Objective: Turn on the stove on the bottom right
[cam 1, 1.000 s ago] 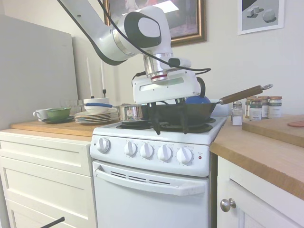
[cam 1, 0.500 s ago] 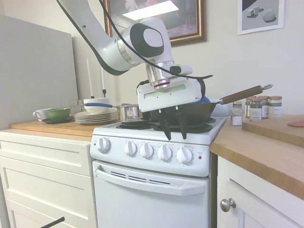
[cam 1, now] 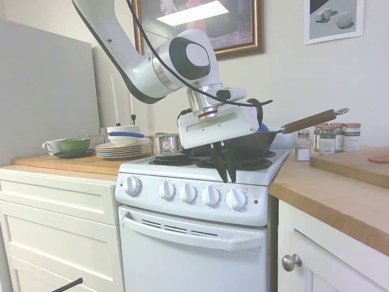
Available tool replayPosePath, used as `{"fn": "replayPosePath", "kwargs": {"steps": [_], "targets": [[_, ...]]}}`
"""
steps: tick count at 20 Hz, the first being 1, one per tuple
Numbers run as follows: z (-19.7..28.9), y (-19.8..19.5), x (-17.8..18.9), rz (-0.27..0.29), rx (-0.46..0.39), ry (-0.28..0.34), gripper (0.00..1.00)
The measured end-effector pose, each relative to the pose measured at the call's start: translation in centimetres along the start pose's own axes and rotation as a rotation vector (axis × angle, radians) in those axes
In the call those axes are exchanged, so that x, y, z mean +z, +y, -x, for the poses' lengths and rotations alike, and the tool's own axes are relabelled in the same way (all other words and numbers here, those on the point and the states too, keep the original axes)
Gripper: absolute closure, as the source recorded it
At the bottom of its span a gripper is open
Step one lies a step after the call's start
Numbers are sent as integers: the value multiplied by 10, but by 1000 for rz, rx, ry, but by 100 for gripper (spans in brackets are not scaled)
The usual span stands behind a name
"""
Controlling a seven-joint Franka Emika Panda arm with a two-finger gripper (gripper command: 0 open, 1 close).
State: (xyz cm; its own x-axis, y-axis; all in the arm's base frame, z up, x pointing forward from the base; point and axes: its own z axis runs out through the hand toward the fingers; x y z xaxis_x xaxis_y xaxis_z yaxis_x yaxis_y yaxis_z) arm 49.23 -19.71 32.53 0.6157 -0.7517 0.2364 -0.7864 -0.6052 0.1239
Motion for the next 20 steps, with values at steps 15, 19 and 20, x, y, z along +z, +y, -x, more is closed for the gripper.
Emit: {"fn": "replayPosePath", "kwargs": {"steps": [15, 19, 20], "targets": [[-11, -14, 37, 13, 41, 53, 100], [-10, -15, 37, 15, 41, 51, 100], [-9, -15, 37, 16, 40, 49, 100]]}}
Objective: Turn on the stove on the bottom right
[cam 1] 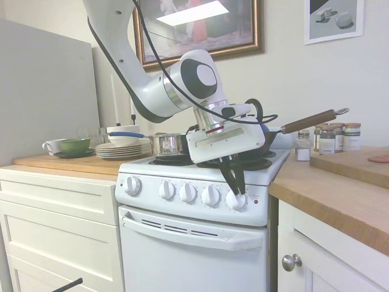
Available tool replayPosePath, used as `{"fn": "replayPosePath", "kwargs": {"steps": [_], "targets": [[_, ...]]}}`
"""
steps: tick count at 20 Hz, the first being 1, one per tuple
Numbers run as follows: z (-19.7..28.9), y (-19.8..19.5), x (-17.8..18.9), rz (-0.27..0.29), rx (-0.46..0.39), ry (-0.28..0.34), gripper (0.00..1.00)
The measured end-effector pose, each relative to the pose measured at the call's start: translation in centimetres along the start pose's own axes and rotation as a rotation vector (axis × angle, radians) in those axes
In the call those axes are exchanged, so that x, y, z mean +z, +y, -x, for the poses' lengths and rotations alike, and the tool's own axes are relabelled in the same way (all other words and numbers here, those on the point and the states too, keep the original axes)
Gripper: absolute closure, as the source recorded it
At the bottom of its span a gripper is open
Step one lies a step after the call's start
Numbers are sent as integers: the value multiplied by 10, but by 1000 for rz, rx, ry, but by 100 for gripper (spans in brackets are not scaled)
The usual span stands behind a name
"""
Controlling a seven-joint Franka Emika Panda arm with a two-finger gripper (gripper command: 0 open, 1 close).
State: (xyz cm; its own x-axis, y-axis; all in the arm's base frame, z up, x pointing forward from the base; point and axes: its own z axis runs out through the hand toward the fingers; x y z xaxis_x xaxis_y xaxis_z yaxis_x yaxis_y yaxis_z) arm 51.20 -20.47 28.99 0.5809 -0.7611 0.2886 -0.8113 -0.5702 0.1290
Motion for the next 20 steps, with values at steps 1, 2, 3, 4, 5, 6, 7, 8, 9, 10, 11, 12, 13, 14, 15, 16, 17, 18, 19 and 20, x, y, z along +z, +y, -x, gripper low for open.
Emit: {"fn": "replayPosePath", "kwargs": {"steps": [1, 2, 3, 4, 5, 6, 7, 8, 9, 10, 11, 12, 13, 14, 15, 16, 17, 18, 19, 20], "targets": [[1, -1, 0, 2, -1, -1, 100], [2, -2, 0, 3, -2, -3, 100], [2, -2, 0, 4, -2, -3, 100], [2, -2, 0, 4, -2, -3, 100], [2, -2, 0, 4, -1, -4, 100], [3, -3, 0, 4, 0, -4, 100], [3, -3, -1, 4, 1, -4, 100], [4, -4, -1, 4, 2, -4, 100], [4, -5, -1, 4, 4, -4, 100], [5, -5, -2, 4, 6, -4, 100], [5, -6, -2, 4, 7, -4, 100], [5, -6, -3, 3, 9, -3, 100], [6, -7, -4, 2, 10, -3, 100], [7, -8, -5, 2, 10, -3, 100], [9, -9, -5, 1, 10, -4, 100], [11, -11, -5, 1, 11, -6, 100], [15, -13, -5, 2, 10, -9, 100], [19, -15, -4, 4, 9, -14, 100], [23, -19, -4, 3, 9, -17, 100], [25, -22, -3, -1, 8, -18, 100]]}}
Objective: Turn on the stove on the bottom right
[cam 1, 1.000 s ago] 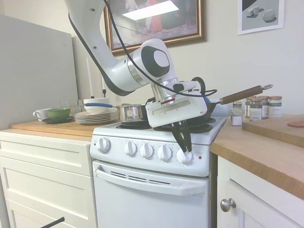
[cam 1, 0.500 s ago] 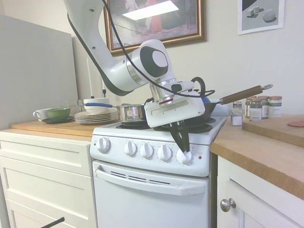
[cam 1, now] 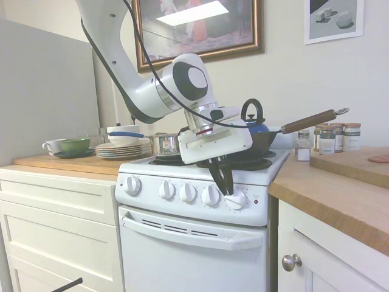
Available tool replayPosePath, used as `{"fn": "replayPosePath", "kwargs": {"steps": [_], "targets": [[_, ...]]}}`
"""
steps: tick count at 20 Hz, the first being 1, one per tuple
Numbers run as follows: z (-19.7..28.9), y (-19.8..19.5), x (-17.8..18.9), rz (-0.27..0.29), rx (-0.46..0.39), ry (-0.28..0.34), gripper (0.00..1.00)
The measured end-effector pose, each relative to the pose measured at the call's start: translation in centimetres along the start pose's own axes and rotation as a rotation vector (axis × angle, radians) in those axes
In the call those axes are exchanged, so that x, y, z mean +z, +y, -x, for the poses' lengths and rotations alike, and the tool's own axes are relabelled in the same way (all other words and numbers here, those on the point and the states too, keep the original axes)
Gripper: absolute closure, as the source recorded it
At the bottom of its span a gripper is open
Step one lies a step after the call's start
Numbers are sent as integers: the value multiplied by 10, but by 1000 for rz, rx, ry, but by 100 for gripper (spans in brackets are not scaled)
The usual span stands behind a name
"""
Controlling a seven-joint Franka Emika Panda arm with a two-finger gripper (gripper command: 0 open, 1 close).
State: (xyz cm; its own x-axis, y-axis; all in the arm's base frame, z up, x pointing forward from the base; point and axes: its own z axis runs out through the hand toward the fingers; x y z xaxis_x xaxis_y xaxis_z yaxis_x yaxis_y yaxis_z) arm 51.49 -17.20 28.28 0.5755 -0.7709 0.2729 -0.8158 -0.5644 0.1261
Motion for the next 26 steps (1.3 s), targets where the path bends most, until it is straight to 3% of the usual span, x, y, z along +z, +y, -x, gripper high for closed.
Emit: {"fn": "replayPosePath", "kwargs": {"steps": [13, 19, 26], "targets": [[-7, 4, -4, -46, 49, -25, 100], [-14, 11, -15, -120, 53, -95, 100], [-21, 27, -7, -140, 63, -137, 100]]}}
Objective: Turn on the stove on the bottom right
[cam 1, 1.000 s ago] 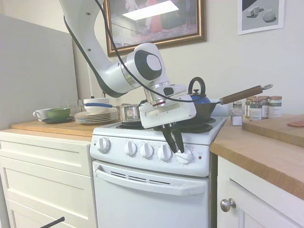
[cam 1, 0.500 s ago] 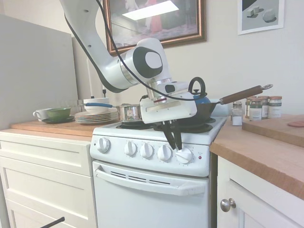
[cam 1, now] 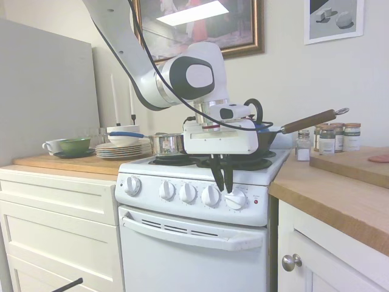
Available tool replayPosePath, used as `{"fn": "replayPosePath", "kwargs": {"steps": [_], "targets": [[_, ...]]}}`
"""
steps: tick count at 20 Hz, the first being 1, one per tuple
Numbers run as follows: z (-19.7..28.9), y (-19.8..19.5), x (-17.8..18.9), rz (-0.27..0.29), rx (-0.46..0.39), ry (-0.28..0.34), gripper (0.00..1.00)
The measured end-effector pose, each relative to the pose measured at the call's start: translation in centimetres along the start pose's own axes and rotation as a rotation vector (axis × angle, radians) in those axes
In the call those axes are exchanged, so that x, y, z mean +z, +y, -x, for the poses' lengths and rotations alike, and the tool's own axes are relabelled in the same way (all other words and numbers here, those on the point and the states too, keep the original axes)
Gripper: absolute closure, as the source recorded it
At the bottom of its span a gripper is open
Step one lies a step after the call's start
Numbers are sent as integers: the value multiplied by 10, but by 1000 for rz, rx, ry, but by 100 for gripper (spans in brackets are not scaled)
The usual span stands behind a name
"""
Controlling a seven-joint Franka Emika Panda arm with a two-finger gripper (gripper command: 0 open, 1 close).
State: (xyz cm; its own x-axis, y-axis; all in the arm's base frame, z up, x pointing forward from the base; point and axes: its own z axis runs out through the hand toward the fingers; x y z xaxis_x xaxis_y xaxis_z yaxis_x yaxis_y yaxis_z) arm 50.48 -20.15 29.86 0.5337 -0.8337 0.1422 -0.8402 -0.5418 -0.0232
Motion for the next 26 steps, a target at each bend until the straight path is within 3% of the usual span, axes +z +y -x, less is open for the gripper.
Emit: {"fn": "replayPosePath", "kwargs": {"steps": [15, 26], "targets": [[0, 4, 9, -29, 11, -49, 100], [-3, 13, 22, -21, 31, -70, 100]]}}
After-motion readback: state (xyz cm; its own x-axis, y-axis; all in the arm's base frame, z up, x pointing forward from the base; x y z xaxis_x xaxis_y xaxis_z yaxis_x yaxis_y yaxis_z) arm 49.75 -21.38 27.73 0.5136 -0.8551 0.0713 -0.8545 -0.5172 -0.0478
